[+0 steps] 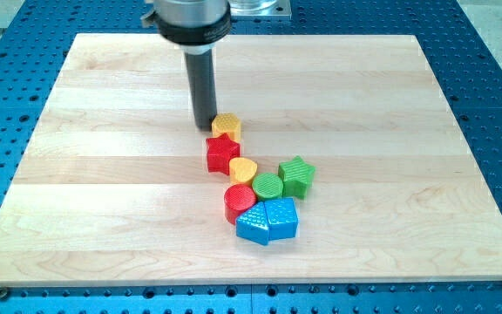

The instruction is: Place the red star and the hexagon into the other blocks

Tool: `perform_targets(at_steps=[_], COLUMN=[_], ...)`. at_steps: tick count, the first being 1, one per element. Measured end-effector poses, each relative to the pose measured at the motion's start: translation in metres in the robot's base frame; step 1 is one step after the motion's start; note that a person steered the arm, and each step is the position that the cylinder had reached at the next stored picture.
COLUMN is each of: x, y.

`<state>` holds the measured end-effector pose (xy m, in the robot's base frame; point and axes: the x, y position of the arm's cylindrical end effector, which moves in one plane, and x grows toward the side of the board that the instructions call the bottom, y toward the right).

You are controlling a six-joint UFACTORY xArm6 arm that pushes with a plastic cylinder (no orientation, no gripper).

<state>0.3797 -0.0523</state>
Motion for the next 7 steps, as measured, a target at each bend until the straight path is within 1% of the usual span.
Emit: perform_targets(at_steps=[1,2,3,4,6,7], x=[-0.039,-0.030,0.050,0.066,0.061,0.086], y=[0.007,0.015,0.015,0.015,0.015,0.015])
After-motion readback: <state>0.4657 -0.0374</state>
